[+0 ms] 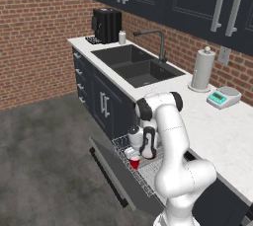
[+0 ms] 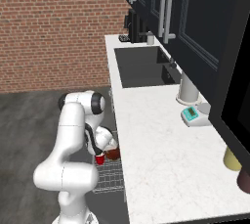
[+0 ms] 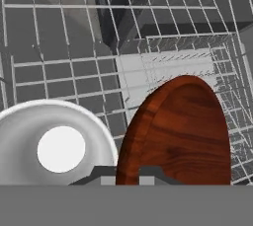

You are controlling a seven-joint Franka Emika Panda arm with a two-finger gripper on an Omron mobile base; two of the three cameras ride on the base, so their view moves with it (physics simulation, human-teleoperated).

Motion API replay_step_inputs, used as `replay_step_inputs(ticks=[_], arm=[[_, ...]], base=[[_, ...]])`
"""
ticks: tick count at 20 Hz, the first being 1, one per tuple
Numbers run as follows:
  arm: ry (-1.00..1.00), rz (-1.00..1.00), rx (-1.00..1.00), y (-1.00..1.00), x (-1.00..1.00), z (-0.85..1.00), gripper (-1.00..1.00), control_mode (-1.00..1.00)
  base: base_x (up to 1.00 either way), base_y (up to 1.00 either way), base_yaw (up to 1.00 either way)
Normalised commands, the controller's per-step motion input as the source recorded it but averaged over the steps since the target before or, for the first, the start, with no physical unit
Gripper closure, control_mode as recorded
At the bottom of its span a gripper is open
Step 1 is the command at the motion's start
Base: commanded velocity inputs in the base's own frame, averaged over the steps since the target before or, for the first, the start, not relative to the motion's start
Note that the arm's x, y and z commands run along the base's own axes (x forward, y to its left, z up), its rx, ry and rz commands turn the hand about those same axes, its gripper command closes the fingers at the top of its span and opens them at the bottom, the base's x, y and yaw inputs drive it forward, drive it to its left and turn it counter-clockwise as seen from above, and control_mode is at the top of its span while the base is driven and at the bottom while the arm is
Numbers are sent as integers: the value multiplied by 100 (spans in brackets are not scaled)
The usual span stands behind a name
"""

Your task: Pick up the cup and bowl from the counter, place them in the dishwasher, and close the dishwasher door.

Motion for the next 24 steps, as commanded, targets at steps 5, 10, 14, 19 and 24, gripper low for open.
replay_step_inputs(ticks=[5,10,14,19,24], arm=[[1,0,0,-19,23,-48,100,-100],[2,2,0,-1,2,-63,100,-100],[0,3,0,70,-25,-67,-100,-100],[-1,0,0,53,-19,-7,-100,-100],[-2,-1,0,9,-34,42,-100,-100]], base=[[0,0,0],[0,0,0],[0,0,0],[0,0,0],[0,0,0]])
